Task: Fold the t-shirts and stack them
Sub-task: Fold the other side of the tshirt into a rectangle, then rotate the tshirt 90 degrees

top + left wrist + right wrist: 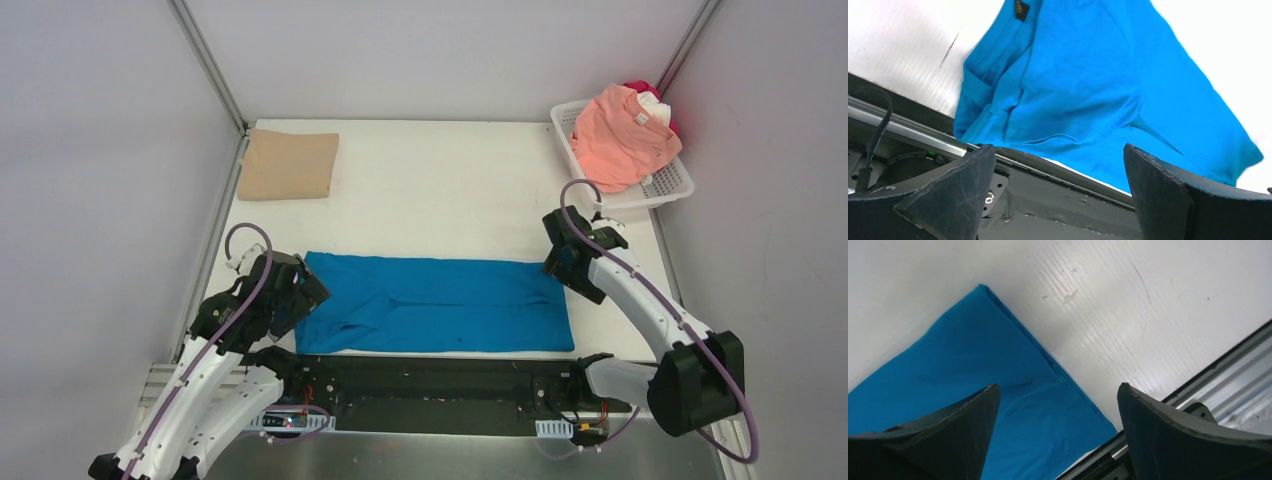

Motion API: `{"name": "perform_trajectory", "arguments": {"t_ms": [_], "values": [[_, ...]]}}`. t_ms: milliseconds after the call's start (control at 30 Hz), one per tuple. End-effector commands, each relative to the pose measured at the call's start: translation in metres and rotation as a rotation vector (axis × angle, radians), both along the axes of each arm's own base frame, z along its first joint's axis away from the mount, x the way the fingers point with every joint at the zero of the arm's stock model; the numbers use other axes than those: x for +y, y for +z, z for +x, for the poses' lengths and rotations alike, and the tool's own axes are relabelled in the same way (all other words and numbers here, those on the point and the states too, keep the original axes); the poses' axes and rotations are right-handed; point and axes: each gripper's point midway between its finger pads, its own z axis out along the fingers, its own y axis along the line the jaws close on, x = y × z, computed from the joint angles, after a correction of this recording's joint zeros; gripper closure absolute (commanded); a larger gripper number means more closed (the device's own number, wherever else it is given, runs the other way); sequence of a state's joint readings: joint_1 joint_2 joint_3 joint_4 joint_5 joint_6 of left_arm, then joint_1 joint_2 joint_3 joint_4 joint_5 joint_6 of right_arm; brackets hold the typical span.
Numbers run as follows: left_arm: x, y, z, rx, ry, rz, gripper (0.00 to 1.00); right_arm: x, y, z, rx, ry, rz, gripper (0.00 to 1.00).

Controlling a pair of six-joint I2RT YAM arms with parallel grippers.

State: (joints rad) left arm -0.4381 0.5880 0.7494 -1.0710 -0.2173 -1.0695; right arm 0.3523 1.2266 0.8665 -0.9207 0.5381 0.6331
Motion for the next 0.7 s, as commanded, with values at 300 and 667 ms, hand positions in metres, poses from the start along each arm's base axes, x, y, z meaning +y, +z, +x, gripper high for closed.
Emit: {"name": "perform_trajectory", "arguments": {"t_ms": [300, 667], "values": [[-0.101, -0.020, 0.068, 0.026, -0.346, -0.217, 0.01, 0.122, 0.048, 0.056, -0.333, 0.342, 0.603, 0.01], [-0.110, -0.085, 0.042, 0.202, -0.400, -0.227, 0.01, 0.117, -0.013, 0.065, -0.154, 0.254, 0.530, 0.00]]}}
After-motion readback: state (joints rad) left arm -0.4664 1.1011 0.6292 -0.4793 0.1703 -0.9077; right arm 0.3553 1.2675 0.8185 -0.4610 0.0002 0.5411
